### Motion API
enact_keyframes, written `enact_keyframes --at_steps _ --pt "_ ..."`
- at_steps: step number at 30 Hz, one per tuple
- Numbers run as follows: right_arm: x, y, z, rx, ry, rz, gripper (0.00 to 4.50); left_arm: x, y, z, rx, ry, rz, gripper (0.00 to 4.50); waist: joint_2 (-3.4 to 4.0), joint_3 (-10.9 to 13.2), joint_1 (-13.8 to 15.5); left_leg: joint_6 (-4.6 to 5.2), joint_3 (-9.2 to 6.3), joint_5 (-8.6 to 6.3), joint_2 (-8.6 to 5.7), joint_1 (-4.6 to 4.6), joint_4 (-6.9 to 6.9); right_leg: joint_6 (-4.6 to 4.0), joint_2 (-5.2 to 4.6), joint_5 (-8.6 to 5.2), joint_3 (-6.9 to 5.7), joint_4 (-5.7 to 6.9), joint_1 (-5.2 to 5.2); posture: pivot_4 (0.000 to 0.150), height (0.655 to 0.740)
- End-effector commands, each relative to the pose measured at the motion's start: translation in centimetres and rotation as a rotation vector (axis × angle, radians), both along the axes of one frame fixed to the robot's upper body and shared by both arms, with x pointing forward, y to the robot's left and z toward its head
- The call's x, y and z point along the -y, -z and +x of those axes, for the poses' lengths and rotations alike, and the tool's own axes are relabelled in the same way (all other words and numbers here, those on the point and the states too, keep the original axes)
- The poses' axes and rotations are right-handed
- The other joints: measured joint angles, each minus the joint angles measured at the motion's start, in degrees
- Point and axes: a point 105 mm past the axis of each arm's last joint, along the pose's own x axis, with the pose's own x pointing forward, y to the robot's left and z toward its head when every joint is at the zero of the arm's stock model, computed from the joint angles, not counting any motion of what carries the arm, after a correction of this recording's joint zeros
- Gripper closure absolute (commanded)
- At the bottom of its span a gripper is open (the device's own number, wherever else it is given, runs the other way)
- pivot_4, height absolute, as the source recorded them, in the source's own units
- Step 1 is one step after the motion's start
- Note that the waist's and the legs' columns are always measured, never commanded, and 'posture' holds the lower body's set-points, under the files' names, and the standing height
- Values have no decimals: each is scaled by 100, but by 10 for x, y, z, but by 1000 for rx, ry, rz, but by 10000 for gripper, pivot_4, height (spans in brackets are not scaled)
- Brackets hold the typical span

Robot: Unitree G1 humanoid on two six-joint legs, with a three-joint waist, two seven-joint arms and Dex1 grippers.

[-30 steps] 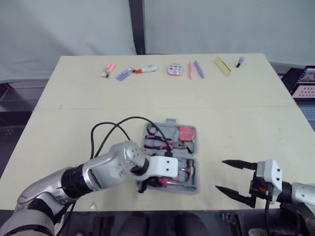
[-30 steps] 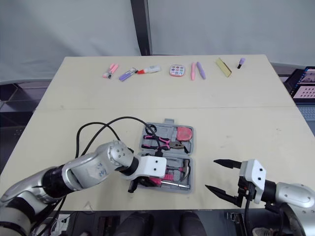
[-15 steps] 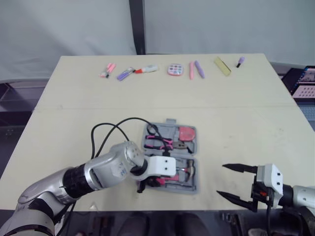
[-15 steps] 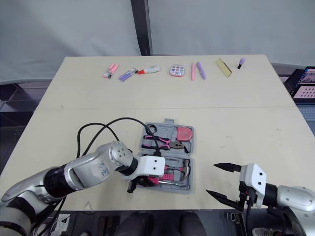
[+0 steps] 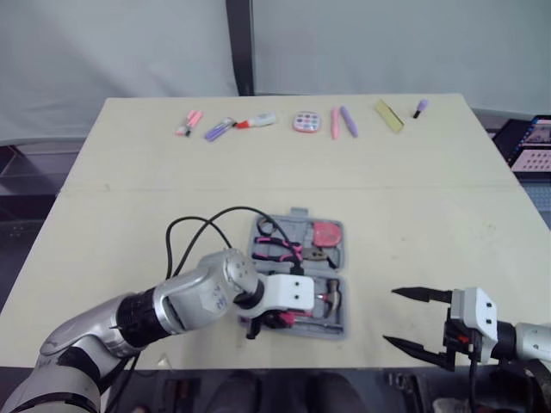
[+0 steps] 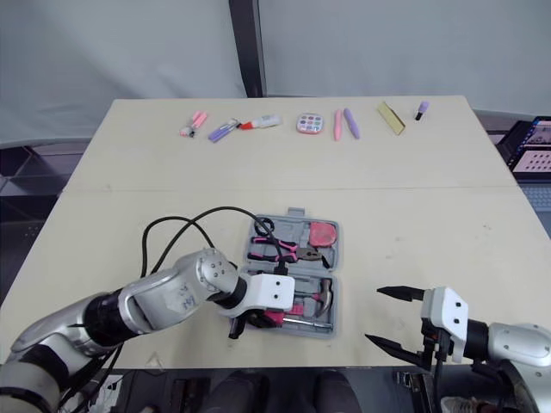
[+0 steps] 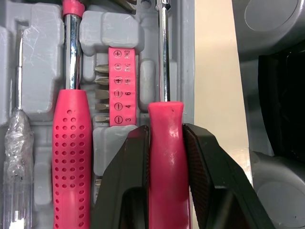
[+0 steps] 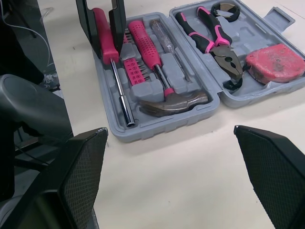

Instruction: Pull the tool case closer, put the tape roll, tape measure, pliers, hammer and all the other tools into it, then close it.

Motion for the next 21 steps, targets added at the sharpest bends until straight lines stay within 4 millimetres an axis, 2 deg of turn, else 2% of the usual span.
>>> enact_keyframes --at_steps 1,14,16,18,21 --pt "0 -9 0 39 -2 -2 0 1 -2 0 11 16 -1 39173 0 0 5 0 0 0 0 0 0 0 -1 0 0 0 0 1500 7400" --pt "-2 -9 2 45 8 13 0 1 1 -2 -10 11 2 39173 0 0 3 0 0 0 -1 0 1 0 0 0 0 1 0 1500 7400" --pt "-2 -9 2 45 10 13 0 1 -1 -3 -28 -3 -5 28743 1 0 3 0 0 0 0 0 1 0 0 0 0 1 0 1500 7400" --pt "-1 -8 2 45 11 14 0 1 -5 -3 -42 -17 -22 21564 0 0 4 0 0 0 -1 1 1 0 -1 0 0 3 1 1500 7400" --pt "-2 -8 3 46 13 16 0 2 -14 -6 -104 -60 -68 7208 0 0 6 0 -1 0 -1 1 3 0 -2 0 0 3 1 1500 7400"
